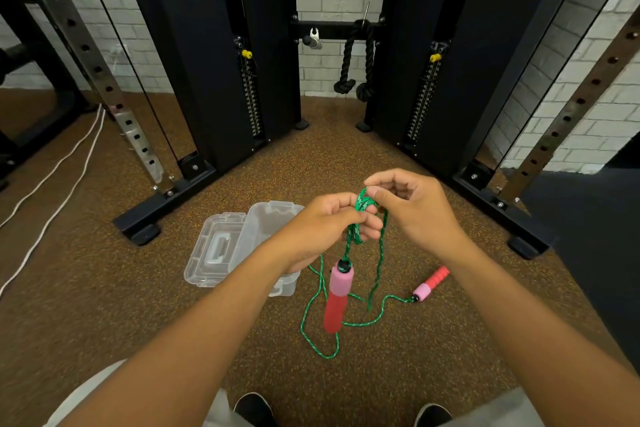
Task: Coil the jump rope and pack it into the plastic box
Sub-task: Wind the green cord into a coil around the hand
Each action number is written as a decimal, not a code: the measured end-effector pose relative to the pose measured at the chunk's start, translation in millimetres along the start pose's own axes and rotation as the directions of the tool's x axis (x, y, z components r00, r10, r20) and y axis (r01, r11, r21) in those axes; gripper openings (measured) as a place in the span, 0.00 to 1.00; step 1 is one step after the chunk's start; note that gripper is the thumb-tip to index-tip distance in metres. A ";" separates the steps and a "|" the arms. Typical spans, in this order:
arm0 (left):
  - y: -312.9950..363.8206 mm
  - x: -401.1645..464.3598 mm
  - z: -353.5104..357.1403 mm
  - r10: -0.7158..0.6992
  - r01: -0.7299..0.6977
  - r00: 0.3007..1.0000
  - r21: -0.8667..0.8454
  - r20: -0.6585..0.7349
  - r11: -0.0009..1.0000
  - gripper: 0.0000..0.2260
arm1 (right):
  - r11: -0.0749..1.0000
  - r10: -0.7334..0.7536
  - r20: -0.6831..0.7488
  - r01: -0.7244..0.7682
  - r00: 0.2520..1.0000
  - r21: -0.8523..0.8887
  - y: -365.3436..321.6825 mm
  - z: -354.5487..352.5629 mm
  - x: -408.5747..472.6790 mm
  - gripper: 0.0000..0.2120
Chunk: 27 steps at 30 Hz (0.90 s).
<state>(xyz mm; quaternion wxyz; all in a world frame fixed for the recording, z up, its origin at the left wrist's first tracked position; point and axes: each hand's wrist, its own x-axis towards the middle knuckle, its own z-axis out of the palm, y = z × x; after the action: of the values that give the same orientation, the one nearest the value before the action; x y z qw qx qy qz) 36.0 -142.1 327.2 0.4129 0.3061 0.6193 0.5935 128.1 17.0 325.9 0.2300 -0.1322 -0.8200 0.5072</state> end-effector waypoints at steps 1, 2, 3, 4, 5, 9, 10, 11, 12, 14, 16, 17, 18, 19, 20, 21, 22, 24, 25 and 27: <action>-0.2 0.1 -0.5 -0.002 0.002 1.000 -0.030 0.003 1.000 0.08 | 1.000 0.026 0.000 -0.026 1.000 0.004 2.3 1.9 -0.9 0.05; -0.5 0.2 -1.3 -0.001 0.001 1.000 -0.057 0.003 0.998 0.08 | 0.998 0.055 0.009 -0.055 0.998 0.005 5.8 4.4 -1.8 0.06; -0.7 0.3 -2.0 0.002 -0.002 1.000 -0.078 -0.001 0.997 0.08 | 0.996 0.088 0.030 -0.088 0.996 0.010 7.9 7.0 -3.3 0.06; -0.8 0.3 -2.4 0.005 -0.006 1.000 -0.095 -0.006 0.995 0.09 | 0.993 0.118 0.054 -0.119 0.992 0.020 9.6 10.0 -4.7 0.06; -1.0 0.2 -2.7 0.011 -0.013 1.000 -0.106 -0.013 0.994 0.09 | 0.989 0.142 0.078 -0.145 0.987 0.027 12.3 13.0 -6.0 0.07; 0.6 0.6 -5.3 0.049 -0.059 0.997 -0.185 -0.058 0.981 0.10 | 0.989 0.143 0.139 -0.137 0.980 -0.055 14.8 21.0 -10.3 0.10; 0.9 0.9 -6.9 0.056 -0.069 0.996 -0.201 -0.068 0.977 0.11 | 0.988 0.144 0.153 -0.135 0.978 -0.071 15.9 22.4 -10.8 0.10; 1.5 0.8 -8.0 0.062 -0.076 0.995 -0.206 -0.072 0.976 0.12 | 0.988 0.142 0.167 -0.131 0.976 -0.076 16.7 24.1 -11.6 0.10; 1.8 0.6 -8.9 0.066 -0.080 0.995 -0.206 -0.074 0.975 0.12 | 0.988 0.145 0.181 -0.134 0.973 -0.075 18.6 25.8 -12.2 0.10; 1.6 0.5 -10.1 0.065 -0.081 0.995 -0.206 -0.080 0.975 0.13 | 0.986 0.161 0.206 -0.148 0.965 -0.077 21.2 29.3 -13.8 0.09; 1.4 0.9 -10.6 0.065 -0.084 0.993 -0.206 -0.097 0.975 0.14 | 0.982 0.169 0.230 -0.144 0.958 -0.123 22.0 31.6 -15.4 0.10; 1.8 1.0 -11.1 0.068 -0.088 0.992 -0.209 -0.105 0.974 0.15 | 0.979 0.168 0.240 -0.134 0.956 -0.152 22.1 32.2 -15.6 0.10; 2.1 1.6 -11.8 0.072 -0.095 0.991 -0.214 -0.113 0.972 0.16 | 0.977 0.166 0.252 -0.123 0.953 -0.177 21.9 32.9 -15.9 0.11; 2.5 2.0 -12.8 0.078 -0.104 0.989 -0.220 -0.123 0.970 0.16 | 0.974 0.164 0.270 -0.113 0.949 -0.197 20.3 33.1 -16.6 0.12; 3.1 2.6 -13.7 0.084 -0.113 0.987 -0.225 -0.135 0.968 0.16 | 0.973 0.163 0.289 -0.105 0.943 -0.208 18.5 33.5 -17.5 0.12; 3.8 3.2 -14.6 0.089 -0.122 0.985 -0.229 -0.149 0.966 0.16 | 0.971 0.156 0.302 -0.091 0.940 -0.220 15.9 33.7 -18.7 0.13; 4.0 4.0 -15.5 0.091 -0.128 0.982 -0.229 -0.165 0.965 0.16 | 0.969 0.143 0.307 -0.071 0.941 -0.235 14.2 33.8 -19.5 0.13; 3.3 6.1 -17.1 0.095 -0.138 0.975 -0.210 -0.200 0.968 0.16 | 0.962 0.115 0.297 -0.032 0.948 -0.270 10.3 32.9 -20.4 0.12; 2.3 7.0 -18.0 0.095 -0.136 0.972 -0.183 -0.217 0.974 0.17 | 0.959 0.104 0.288 -0.019 0.952 -0.282 8.4 32.0 -20.4 0.12; 0.2 8.2 -18.7 0.093 -0.122 0.968 -0.111 -0.235 0.986 0.17 | 0.958 0.087 0.281 -0.003 0.956 -0.286 4.0 30.6 -20.8 0.12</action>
<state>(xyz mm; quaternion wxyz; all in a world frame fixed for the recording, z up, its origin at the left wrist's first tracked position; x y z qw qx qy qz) 15.8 -144.0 325.4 0.3244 0.2426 0.6071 0.6837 130.3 -14.1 305.6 0.0740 -0.1067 -0.9054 0.4041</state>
